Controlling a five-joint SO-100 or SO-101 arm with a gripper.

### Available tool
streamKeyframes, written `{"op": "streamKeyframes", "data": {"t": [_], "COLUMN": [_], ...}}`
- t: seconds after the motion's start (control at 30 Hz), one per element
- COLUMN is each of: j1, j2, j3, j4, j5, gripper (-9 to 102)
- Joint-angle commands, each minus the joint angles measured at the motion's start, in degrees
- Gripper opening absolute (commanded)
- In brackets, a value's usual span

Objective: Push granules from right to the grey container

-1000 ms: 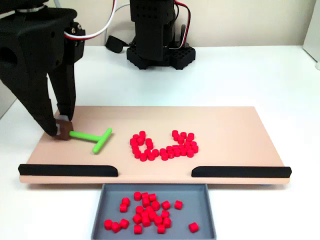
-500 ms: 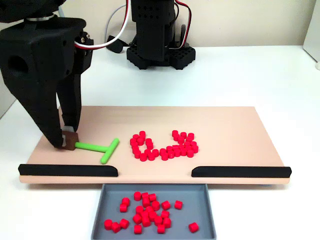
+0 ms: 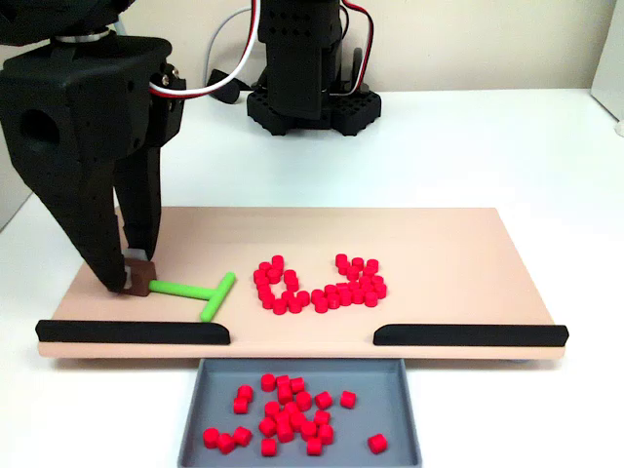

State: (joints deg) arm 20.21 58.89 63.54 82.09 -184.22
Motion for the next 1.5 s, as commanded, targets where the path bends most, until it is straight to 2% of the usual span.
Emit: {"op": "streamKeyframes", "data": {"t": [0.0,1.47], "j1": [-0.62,-6.24], "j2": [0.70,1.93], "j3": [-1.67,-0.70], "j4": [0.00,0.62], "j5": [-9.93,26.89], "gripper": [0,0]}}
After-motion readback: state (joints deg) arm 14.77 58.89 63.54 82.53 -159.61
